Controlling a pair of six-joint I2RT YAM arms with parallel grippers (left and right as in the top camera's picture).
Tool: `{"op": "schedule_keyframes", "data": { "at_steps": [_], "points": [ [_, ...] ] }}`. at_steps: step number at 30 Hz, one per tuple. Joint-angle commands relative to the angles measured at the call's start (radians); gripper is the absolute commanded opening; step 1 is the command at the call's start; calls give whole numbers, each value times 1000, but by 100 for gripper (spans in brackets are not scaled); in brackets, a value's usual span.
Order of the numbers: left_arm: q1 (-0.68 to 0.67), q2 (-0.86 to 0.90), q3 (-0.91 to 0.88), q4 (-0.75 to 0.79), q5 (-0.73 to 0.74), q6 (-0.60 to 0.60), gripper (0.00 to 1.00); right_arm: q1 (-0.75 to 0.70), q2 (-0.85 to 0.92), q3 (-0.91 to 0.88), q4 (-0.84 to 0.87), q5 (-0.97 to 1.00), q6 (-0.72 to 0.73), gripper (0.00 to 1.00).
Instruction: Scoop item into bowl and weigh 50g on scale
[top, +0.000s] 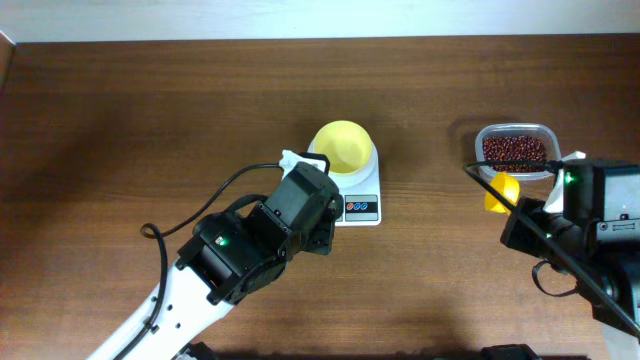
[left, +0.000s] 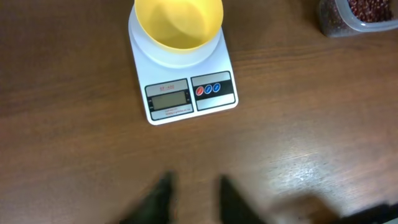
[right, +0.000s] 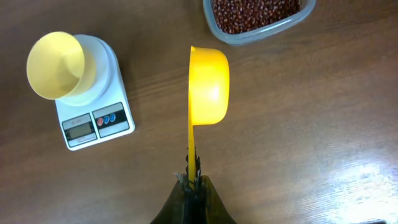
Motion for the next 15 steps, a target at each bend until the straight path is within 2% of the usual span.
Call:
{"op": "schedule_keyframes", "data": {
  "at_steps": [1, 3, 5, 7, 8, 9, 10, 11, 13, 15],
  "points": [
    [0, 8, 6, -2, -14, 10, 14, -2, -7, 39, 39, 16, -11, 4],
    [0, 24, 5, -2, -68, 10, 0, -2, -7, 72, 102, 17, -11, 4],
    [0, 52, 5, 2, -127, 9, 0, -2, -7, 83, 156, 19, -11, 4],
    [0, 118, 5, 24, -75, 41, 0, -2, 0, 83, 203, 50, -19, 4],
    [0, 140, 5, 49, -11, 106, 0, -2, 5, 83, 212, 53, -40, 4],
    [0, 176, 5, 102, 153, 269, 0, -2, 21, 99, 209, 54, -88, 4],
    [0, 203, 6, 141, 252, 355, 0, -2, 37, 126, 202, 59, -109, 4],
    [0, 217, 6, 163, 260, 361, 0, -2, 47, 148, 195, 67, -121, 4],
    [1, 234, 6, 236, 165, 361, 0, -37, 101, 274, 158, 71, -158, 4],
    [16, 235, 6, 301, 161, 361, 0, -101, 153, 355, 96, 68, -172, 4]
  ]
}}
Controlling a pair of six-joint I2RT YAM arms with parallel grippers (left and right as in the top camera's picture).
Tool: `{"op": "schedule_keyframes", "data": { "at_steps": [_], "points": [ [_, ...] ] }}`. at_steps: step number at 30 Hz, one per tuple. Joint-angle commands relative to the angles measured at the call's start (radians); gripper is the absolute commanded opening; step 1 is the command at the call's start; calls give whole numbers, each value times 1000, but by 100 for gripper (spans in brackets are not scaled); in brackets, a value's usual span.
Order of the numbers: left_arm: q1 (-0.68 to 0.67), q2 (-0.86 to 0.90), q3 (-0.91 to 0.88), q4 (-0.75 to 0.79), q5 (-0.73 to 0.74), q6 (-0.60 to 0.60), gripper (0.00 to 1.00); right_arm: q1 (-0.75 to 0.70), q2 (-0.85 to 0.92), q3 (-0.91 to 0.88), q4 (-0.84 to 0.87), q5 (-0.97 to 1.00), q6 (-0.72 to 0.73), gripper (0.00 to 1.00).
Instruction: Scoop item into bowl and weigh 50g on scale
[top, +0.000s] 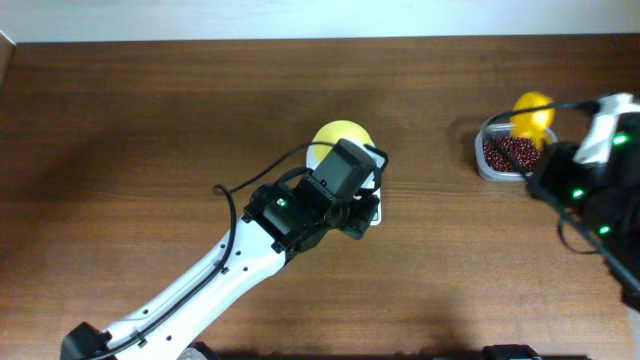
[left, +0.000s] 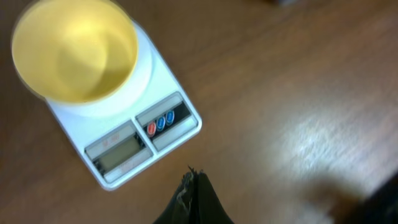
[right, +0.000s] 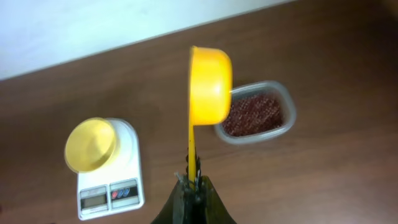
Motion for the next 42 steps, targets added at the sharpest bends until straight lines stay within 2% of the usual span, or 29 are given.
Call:
{"op": "schedule_keyframes", "data": {
  "at_steps": [1, 3, 7, 15, 18, 33, 42],
  "points": [
    [40, 5, 6, 103, 37, 57, 0, -105, 69, 107, -73, 9, -57, 4],
    [77, 22, 6, 142, 147, 111, 0, -168, 108, 107, -102, -55, -90, 4],
    [92, 121, 6, 142, 146, 170, 0, -206, 160, 107, -107, -76, -121, 4],
    [92, 149, 6, 115, 113, 169, 0, -206, 184, 107, -107, -84, -118, 4],
    [91, 149, 6, 97, 116, 169, 0, -204, 184, 107, -107, -99, -21, 4],
    [92, 150, 6, 63, 116, 170, 0, -204, 184, 107, -111, -146, -22, 4],
    [92, 282, 5, 83, 116, 163, 0, -204, 185, 107, -107, -135, -33, 4]
  ]
}}
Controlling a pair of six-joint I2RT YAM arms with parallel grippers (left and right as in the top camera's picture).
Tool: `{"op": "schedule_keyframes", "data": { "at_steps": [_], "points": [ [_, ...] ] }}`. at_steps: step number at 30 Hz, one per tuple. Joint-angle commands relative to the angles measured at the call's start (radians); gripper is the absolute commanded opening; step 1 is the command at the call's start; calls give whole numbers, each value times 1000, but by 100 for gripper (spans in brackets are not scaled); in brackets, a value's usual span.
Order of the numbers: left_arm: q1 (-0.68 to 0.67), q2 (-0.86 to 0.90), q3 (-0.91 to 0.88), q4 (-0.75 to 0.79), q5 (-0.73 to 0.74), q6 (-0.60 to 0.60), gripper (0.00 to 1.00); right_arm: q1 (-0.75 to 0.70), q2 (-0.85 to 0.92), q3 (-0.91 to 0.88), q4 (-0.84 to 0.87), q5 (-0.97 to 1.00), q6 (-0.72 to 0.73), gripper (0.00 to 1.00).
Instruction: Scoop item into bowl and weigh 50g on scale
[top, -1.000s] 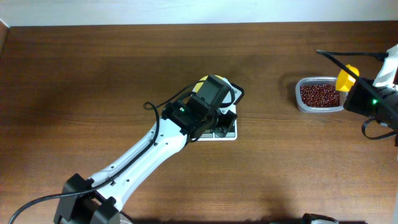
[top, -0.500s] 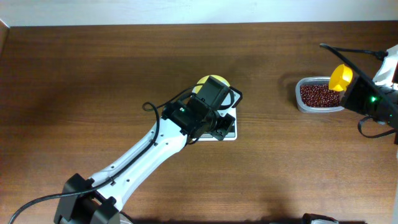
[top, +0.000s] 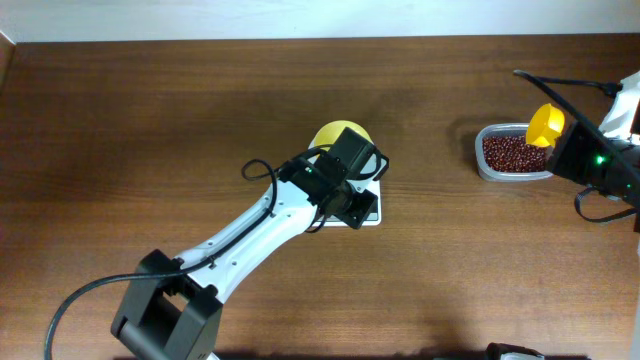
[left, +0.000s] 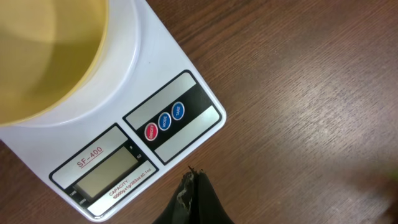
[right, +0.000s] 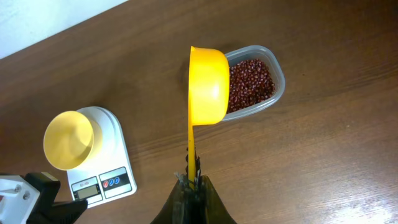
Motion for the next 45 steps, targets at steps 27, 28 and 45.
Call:
{"op": "schedule_keyframes", "data": {
  "at_steps": [27, 28, 45],
  "points": [
    [-80, 196, 6, 98, -298, 12, 0, -5, 3, 13, 29, 111, -26, 4],
    [-80, 197, 6, 101, -303, 12, 0, -5, 3, 13, 29, 111, -26, 4],
    [-81, 238, 6, 133, -357, 13, 0, -5, 3, 13, 26, 111, -26, 4]
  ]
}}
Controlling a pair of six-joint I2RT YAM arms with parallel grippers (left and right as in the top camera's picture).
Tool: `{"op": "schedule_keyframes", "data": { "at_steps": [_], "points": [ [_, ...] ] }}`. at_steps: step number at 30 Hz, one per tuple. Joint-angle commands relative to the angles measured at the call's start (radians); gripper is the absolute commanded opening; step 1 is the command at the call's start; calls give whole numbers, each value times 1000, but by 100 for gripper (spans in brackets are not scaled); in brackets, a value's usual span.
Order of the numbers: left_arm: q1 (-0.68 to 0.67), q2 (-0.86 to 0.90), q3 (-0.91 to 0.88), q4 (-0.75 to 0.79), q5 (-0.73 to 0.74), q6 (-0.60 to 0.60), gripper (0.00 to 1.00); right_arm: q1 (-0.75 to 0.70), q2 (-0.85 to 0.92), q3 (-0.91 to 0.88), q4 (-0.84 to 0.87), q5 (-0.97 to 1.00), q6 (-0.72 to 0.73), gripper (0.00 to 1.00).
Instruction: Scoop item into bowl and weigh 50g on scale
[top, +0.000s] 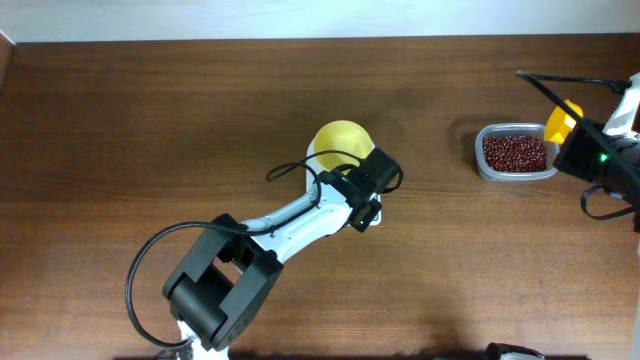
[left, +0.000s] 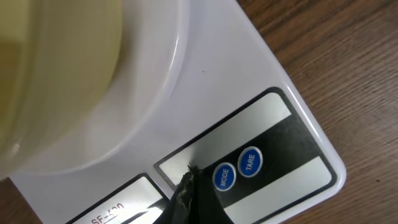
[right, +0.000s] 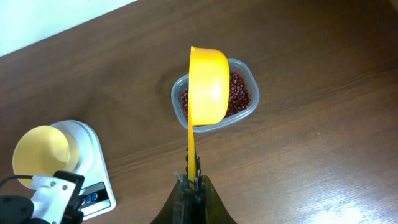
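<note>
A yellow bowl (top: 340, 145) stands on the white scale (left: 205, 93) at the table's middle. My left gripper (left: 189, 171) is shut with nothing in it, its tip down on the scale's button panel just left of the blue MODE button (left: 224, 177). My right gripper (right: 191, 180) is shut on the handle of a yellow scoop (right: 208, 84), held on edge above the clear container of red beans (top: 515, 152) at the right. No beans show in the scoop.
The left arm's body and cable (top: 260, 235) stretch from the front edge up to the scale. The pale wall edge (right: 56, 18) lies beyond the table's far side.
My left gripper has dropped closer to the scale, its tip now on the button panel. My right gripper with the scoop has shifted a little and still hangs over the bean container.
My left gripper was open in front of the scale; then it was shut and closer to the scale at each moment, now at the buttons. My right gripper held the scoop near the container's front, then over the beans, where it stays.
</note>
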Motion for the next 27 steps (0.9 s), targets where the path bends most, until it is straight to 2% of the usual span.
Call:
{"op": "schedule_keyframes", "data": {
  "at_steps": [1, 27],
  "points": [
    [-1, 11, 6, -2, -19, 13, 0, -5, 3, 13, 0, 16, -11, 4],
    [-1, 26, 0, -16, 30, 12, 0, -5, 3, 13, -8, 16, -11, 4]
  ]
}}
